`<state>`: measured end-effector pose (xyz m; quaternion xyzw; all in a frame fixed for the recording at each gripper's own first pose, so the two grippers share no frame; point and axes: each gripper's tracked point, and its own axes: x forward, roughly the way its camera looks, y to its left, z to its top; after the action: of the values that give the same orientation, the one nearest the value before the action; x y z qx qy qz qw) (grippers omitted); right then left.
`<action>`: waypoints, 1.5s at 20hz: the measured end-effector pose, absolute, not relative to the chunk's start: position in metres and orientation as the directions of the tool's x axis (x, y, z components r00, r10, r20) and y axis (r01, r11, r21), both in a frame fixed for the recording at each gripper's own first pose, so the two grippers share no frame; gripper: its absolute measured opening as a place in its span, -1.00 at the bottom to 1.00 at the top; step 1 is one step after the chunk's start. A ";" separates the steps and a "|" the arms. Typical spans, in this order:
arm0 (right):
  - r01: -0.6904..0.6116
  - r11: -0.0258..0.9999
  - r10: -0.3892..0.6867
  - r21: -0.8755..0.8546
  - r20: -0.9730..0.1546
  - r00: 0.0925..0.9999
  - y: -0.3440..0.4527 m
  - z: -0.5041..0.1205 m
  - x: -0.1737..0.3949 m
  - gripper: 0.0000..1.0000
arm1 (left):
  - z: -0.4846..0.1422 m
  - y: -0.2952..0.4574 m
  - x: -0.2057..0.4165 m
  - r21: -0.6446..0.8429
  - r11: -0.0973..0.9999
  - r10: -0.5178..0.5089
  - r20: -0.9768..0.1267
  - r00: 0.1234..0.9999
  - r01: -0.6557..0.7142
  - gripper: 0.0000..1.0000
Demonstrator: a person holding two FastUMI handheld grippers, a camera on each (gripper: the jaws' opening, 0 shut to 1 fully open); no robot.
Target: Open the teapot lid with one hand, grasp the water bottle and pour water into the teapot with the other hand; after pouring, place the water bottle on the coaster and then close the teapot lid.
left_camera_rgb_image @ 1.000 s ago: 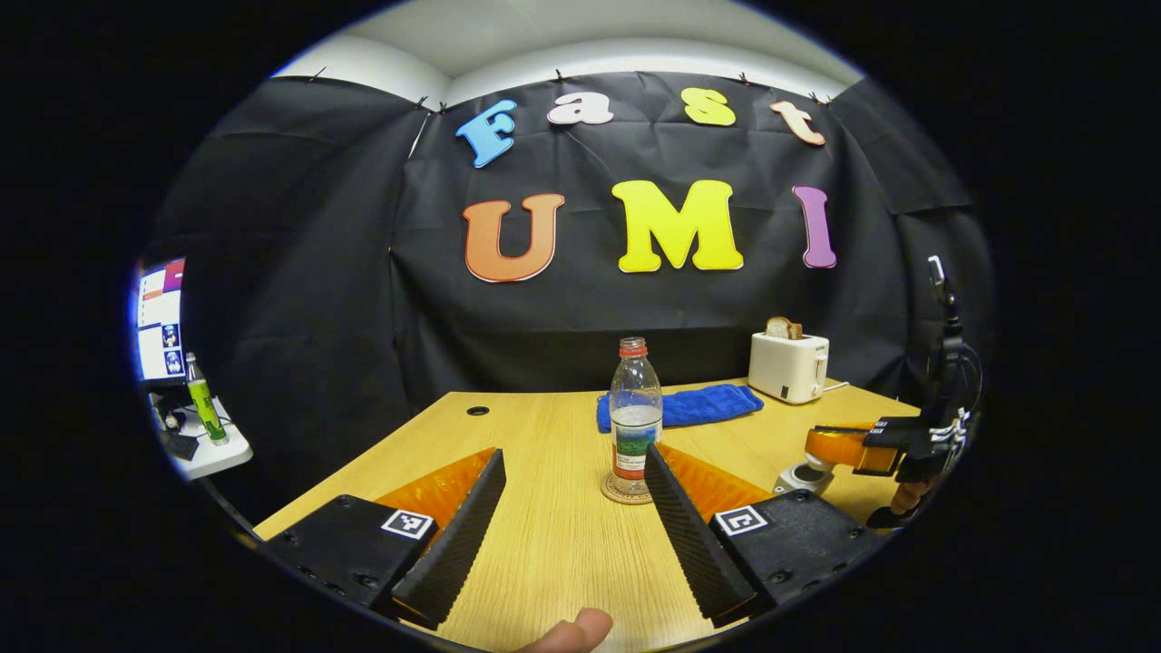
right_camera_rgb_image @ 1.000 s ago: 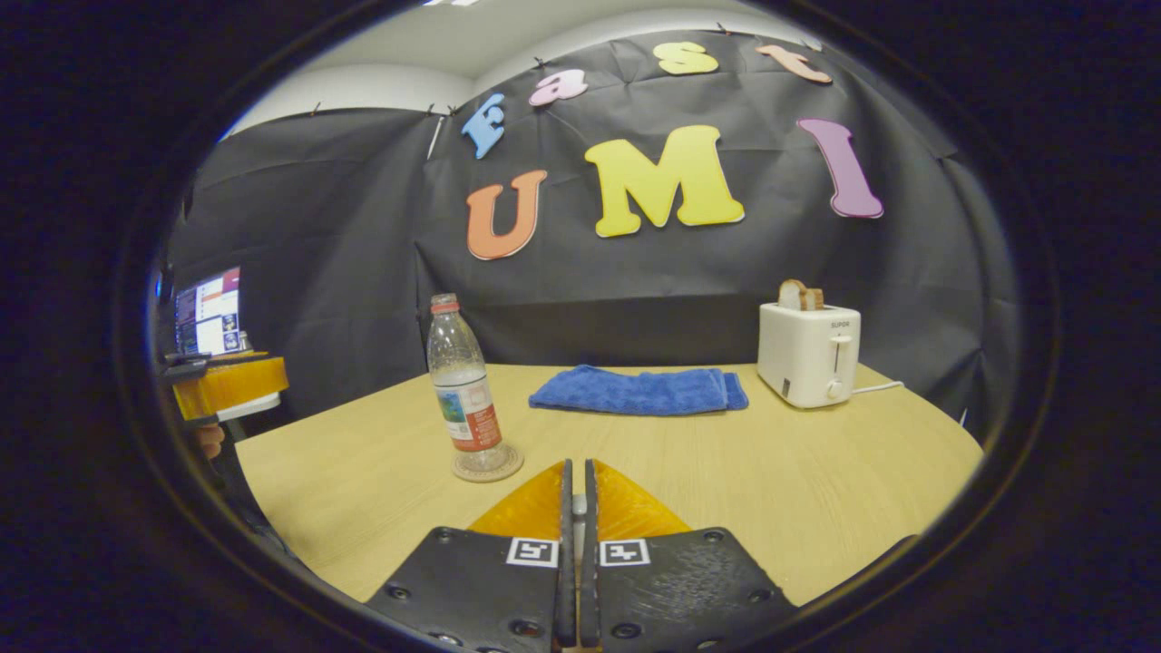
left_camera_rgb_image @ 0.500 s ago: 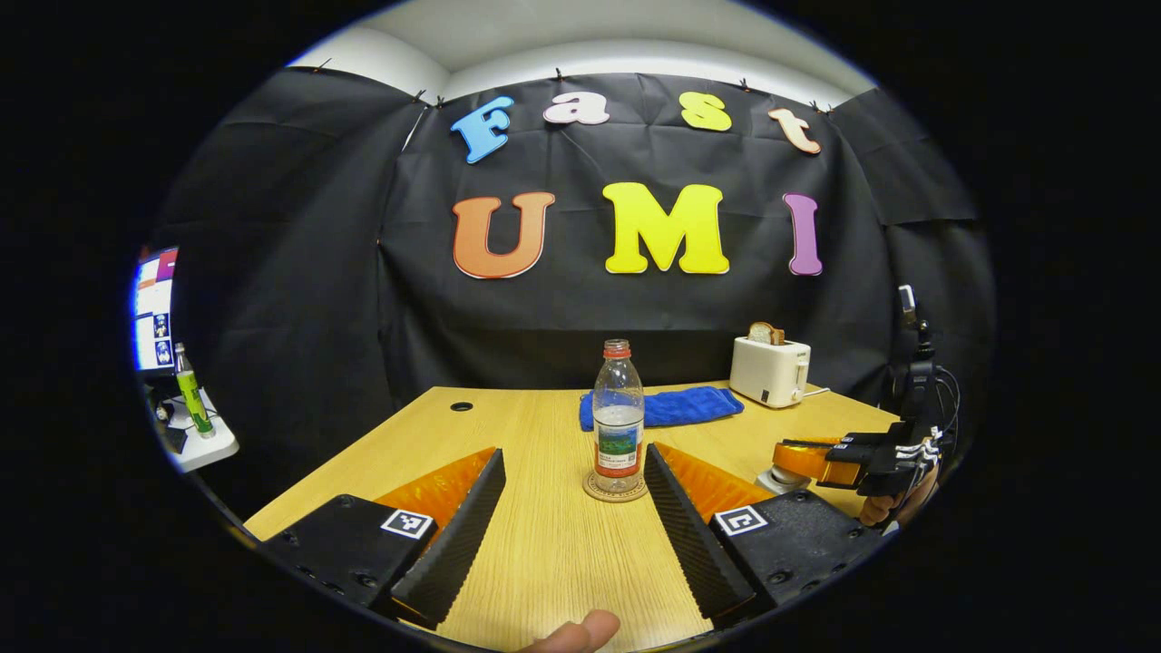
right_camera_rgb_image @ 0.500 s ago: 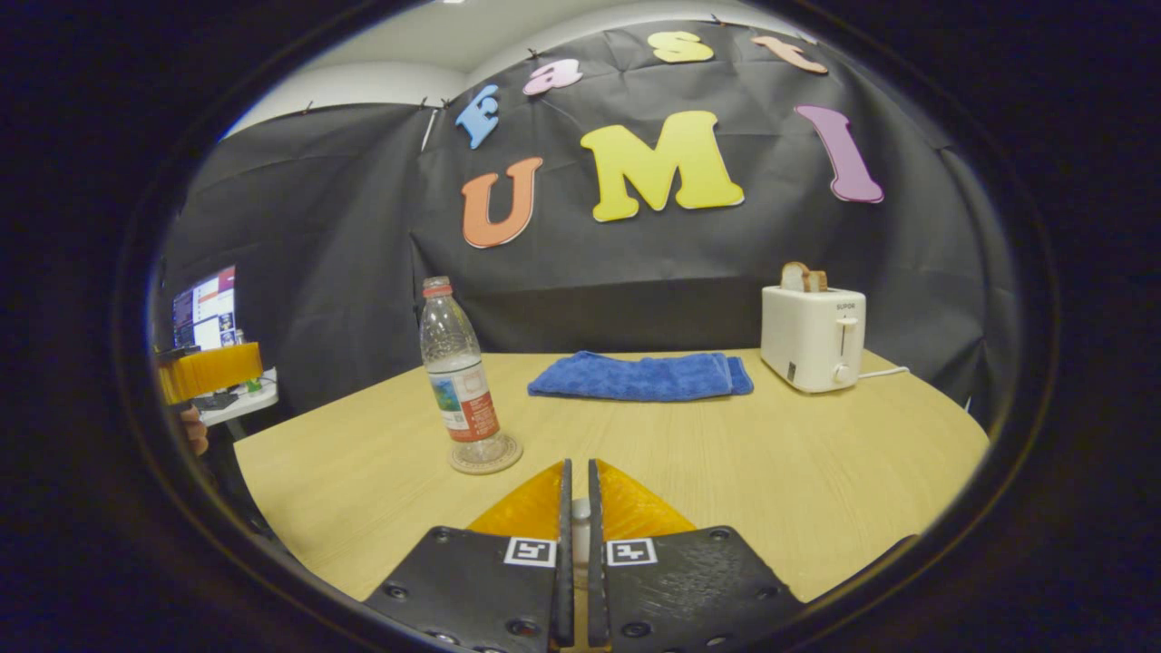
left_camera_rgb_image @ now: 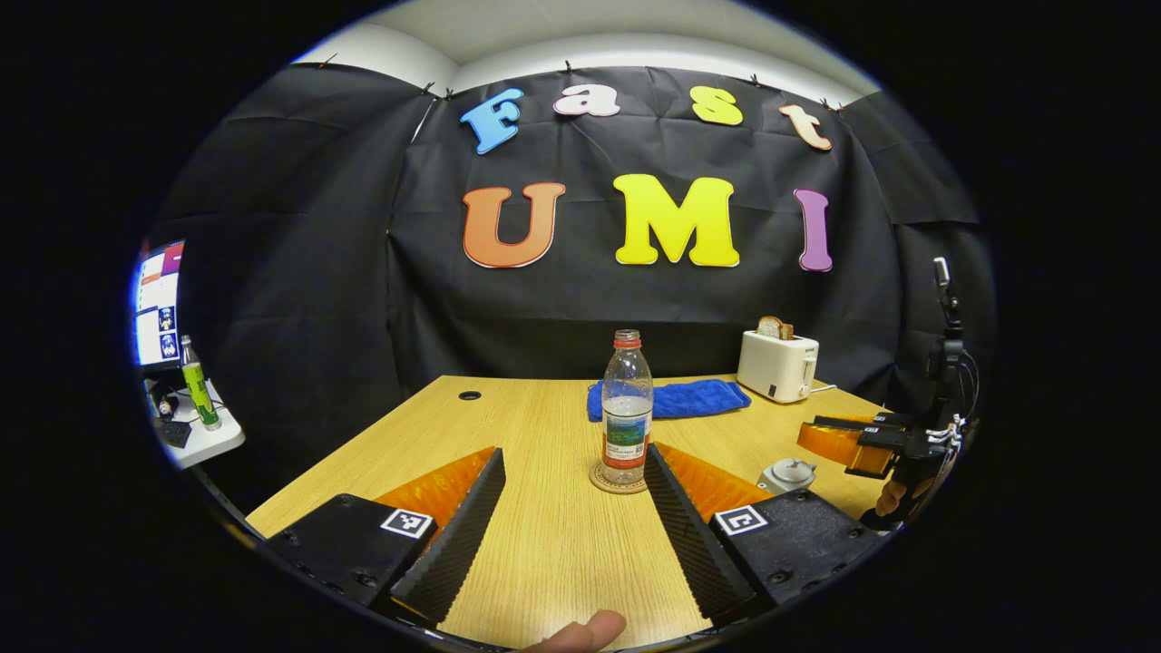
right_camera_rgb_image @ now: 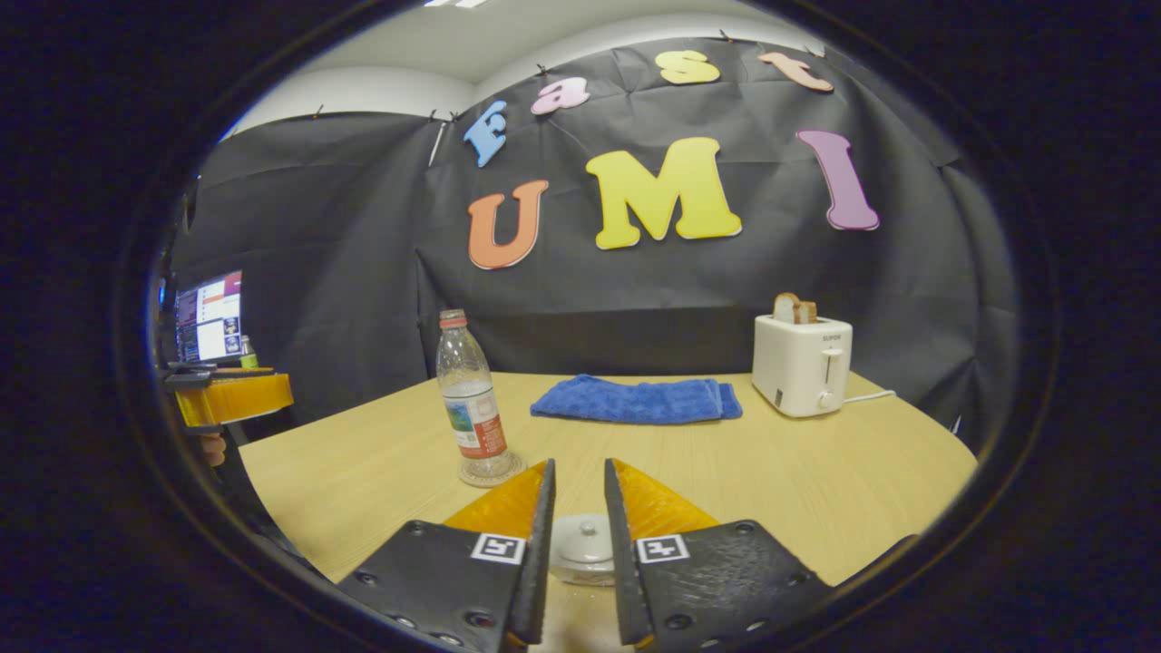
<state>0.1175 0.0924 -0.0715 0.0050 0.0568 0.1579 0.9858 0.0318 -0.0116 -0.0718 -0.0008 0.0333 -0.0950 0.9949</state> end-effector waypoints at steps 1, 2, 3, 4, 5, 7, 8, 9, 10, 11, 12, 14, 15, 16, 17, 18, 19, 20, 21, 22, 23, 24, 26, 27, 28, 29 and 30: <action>-0.307 0.952 0.308 0.025 -0.096 0.947 0.089 -0.064 0.110 -0.22 | -0.070 -0.014 0.030 -0.008 0.982 -0.189 -0.062 0.980 0.189 0.94; -0.306 0.952 0.307 0.023 -0.080 0.948 0.086 -0.056 0.102 0.12 | -0.068 -0.018 0.026 -0.005 0.982 -0.190 -0.060 0.980 0.190 0.94; -0.300 0.954 0.300 0.019 -0.064 0.952 0.081 -0.047 0.094 0.32 | -0.065 -0.022 0.024 0.002 0.982 -0.191 -0.057 0.980 0.191 0.94; -0.282 0.959 0.283 0.009 -0.046 0.958 0.073 -0.038 0.086 0.53 | -0.062 -0.026 0.021 0.013 0.982 -0.189 -0.054 0.980 0.190 0.94; -0.268 0.963 0.268 -0.003 -0.026 0.963 0.066 -0.028 0.078 0.65 | -0.058 -0.030 0.019 0.027 0.982 -0.186 -0.049 0.981 0.187 0.94; -0.215 0.976 0.215 -0.032 0.003 0.977 0.046 -0.010 0.062 0.95 | -0.047 -0.039 0.012 0.052 0.981 -0.185 -0.032 0.982 0.187 0.94; -0.178 0.983 0.179 -0.044 0.013 0.984 0.033 -0.002 0.054 0.96 | -0.041 -0.046 0.008 0.058 0.981 -0.186 -0.020 0.982 0.187 0.93; -0.140 0.989 0.141 -0.055 0.019 0.990 0.020 0.006 0.048 0.95 | -0.035 -0.052 0.005 0.062 0.980 -0.188 -0.010 0.982 0.188 0.93; -0.098 0.993 0.100 -0.062 0.024 0.995 0.006 0.013 0.038 0.94 | -0.029 -0.059 0.000 0.065 0.979 -0.192 -0.002 0.981 0.192 0.93; -0.069 0.996 0.071 -0.062 0.032 0.997 -0.006 0.020 0.029 0.94 | -0.022 -0.065 -0.006 0.070 0.979 -0.195 0.011 0.981 0.194 0.93; -0.044 0.997 0.046 -0.056 0.036 0.998 -0.017 0.026 0.021 0.93 | -0.016 -0.069 -0.011 0.072 0.979 -0.190 0.027 0.981 0.188 0.93; -0.010 0.999 0.012 -0.035 0.046 0.999 -0.037 0.034 0.003 0.93 | -0.012 -0.071 -0.018 0.073 0.983 -0.173 0.035 0.984 0.170 0.93; -0.009 1.000 0.010 -0.026 0.046 0.999 -0.043 0.035 -0.007 0.93 | -0.016 -0.070 -0.020 0.072 0.986 -0.153 0.018 0.988 0.151 0.93; -0.013 1.000 0.014 -0.019 0.052 0.999 -0.049 0.033 -0.016 0.93 | -0.019 -0.069 -0.023 0.071 0.987 -0.143 0.018 0.989 0.142 0.93; -0.015 1.000 0.016 -0.012 0.057 0.998 -0.052 0.037 -0.019 0.92 | -0.018 -0.071 -0.021 0.067 0.987 -0.150 0.026 0.988 0.148 0.93; -0.016 1.000 0.017 -0.020 0.042 0.999 -0.057 0.035 -0.023 0.92 | -0.019 -0.073 -0.020 0.073 0.986 -0.153 0.003 0.988 0.152 0.93; -0.015 1.000 0.016 -0.015 0.044 0.999 -0.059 0.036 -0.025 0.93 | -0.021 -0.070 -0.020 0.080 0.985 -0.156 0.007 0.988 0.155 0.92; -0.008 1.000 0.009 -0.007 0.055 0.998 -0.061 0.038 -0.023 0.93 | -0.017 -0.068 -0.022 0.086 0.985 -0.156 0.029 0.987 0.153 0.93; -0.005 1.000 0.005 -0.007 0.065 0.998 -0.062 0.041 -0.024 0.93 | -0.014 -0.065 -0.021 0.089 0.986 -0.147 0.042 0.988 0.143 0.93; -0.001 1.000 0.002 -0.010 0.066 0.998 -0.061 0.040 -0.024 0.93 | -0.012 -0.064 -0.020 0.092 0.986 -0.141 0.048 0.989 0.136 0.93; 0.000 1.000 0.001 -0.013 0.061 0.998 -0.059 0.038 -0.023 0.94 | -0.011 -0.063 -0.019 0.092 0.986 -0.141 0.051 0.989 0.136 0.93; -0.003 1.000 0.004 -0.013 0.053 0.999 -0.057 0.035 -0.022 0.93 | -0.012 -0.066 -0.021 0.093 0.985 -0.149 0.051 0.987 0.144 0.93; -0.012 1.000 0.013 -0.022 0.037 0.999 -0.052 0.029 -0.019 0.93 | -0.007 -0.067 -0.019 0.093 0.984 -0.157 0.054 0.986 0.151 0.93; -0.010 1.000 0.011 -0.026 0.032 0.999 -0.052 0.028 -0.018 0.94 | -0.008 -0.067 -0.018 0.094 0.983 -0.161 0.056 0.985 0.155 0.93; -0.009 1.000 0.010 -0.029 0.032 0.999 -0.052 0.028 -0.017 0.94 | -0.007 -0.068 -0.018 0.093 0.983 -0.163 0.060 0.985 0.157 0.93; -0.006 1.000 0.007 -0.030 0.032 0.999 -0.053 0.028 -0.016 0.94 | -0.007 -0.068 -0.016 0.091 0.983 -0.165 0.060 0.984 0.159 0.93; -0.002 1.000 0.003 -0.029 0.030 1.000 -0.054 0.026 -0.016 0.92 | -0.008 -0.068 -0.016 0.088 0.982 -0.169 0.059 0.984 0.164 0.93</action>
<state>-0.0156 -0.0537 0.0263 -0.0144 -0.0152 0.0012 0.9998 -0.0156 -0.0683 -0.0075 0.0417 -0.0329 -0.0838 0.9951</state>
